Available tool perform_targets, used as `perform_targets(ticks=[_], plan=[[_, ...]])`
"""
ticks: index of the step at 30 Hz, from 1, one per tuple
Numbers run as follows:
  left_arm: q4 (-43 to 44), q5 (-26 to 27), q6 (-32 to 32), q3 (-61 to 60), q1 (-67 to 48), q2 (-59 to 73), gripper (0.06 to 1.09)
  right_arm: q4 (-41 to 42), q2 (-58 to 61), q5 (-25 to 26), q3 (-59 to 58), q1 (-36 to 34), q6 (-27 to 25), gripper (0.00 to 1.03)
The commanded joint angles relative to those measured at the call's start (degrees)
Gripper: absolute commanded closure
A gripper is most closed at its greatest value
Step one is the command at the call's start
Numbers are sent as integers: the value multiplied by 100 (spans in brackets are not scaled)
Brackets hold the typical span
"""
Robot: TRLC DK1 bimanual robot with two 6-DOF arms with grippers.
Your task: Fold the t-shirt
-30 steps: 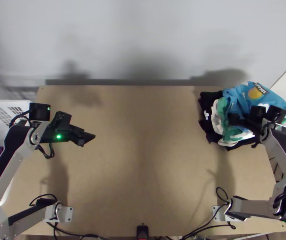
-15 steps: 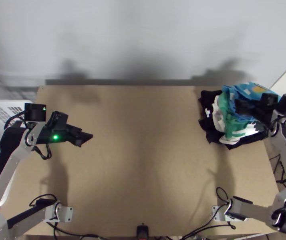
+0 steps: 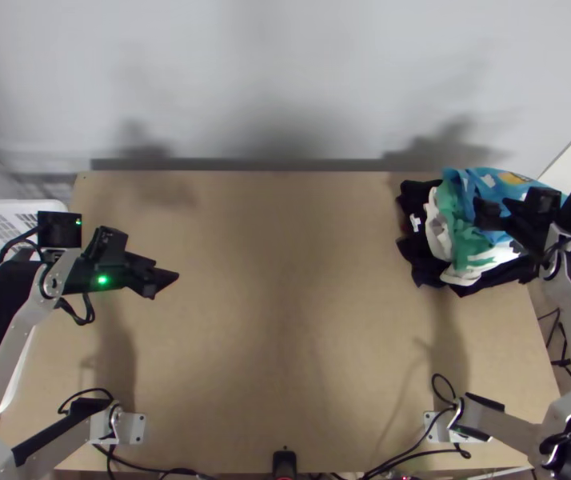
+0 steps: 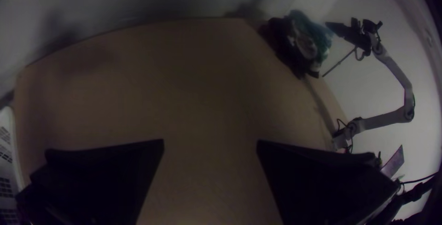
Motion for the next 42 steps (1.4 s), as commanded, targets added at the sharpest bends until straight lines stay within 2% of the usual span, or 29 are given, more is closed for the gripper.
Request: perform_targets(ticks=[1,5,8,10,13,14,18,21,25,28,30,32,39,42], plan=[[-168,23,29,140,30,-145,11,-415,-507,0,141,42,12,4],[-106,-109,-24,96,-216,-452,11,-688,-1342,97,106,7,-32,4],[307,-293,-103,-167,-216,-821,11,-714,-2195,439,-87,-134,-190,4],[913,-768,29,-633,-243,-1314,11,-714,-2819,765,-377,-248,-427,4],[2610,-1752,204,-1899,-366,-2544,11,-653,-3882,984,-1133,-353,-796,4],[2944,-1884,266,-2224,-357,-2825,11,-626,-4252,1002,-1406,-371,-893,4],[3664,-1990,609,-3120,-269,-3432,11,-618,-5517,1046,-2258,-380,-1174,4],[3858,-1990,934,-3560,-260,-3827,11,-574,-6264,1046,-2856,-389,-1333,4],[4244,-2016,1101,-4272,-260,-4601,10,-494,-7319,1046,-3752,-441,-1324,4],[4332,-2078,1101,-4782,-260,-5295,10,-319,-7240,1064,-4016,-476,-1148,4],[4192,-2192,1083,-5019,-269,-5831,10,-55,-7249,1081,-4332,-512,-1579,4],[4025,-2201,1092,-5133,-199,-6165,10,6,-7310,1064,-4570,-494,-1535,4],[3963,-2201,1321,-5467,3,-6499,10,420,-7319,1107,-5088,-626,-1517,4],[4200,-2201,1321,-5748,-5,-6499,10,956,-7328,1485,-5431,-766,-1350,4]])
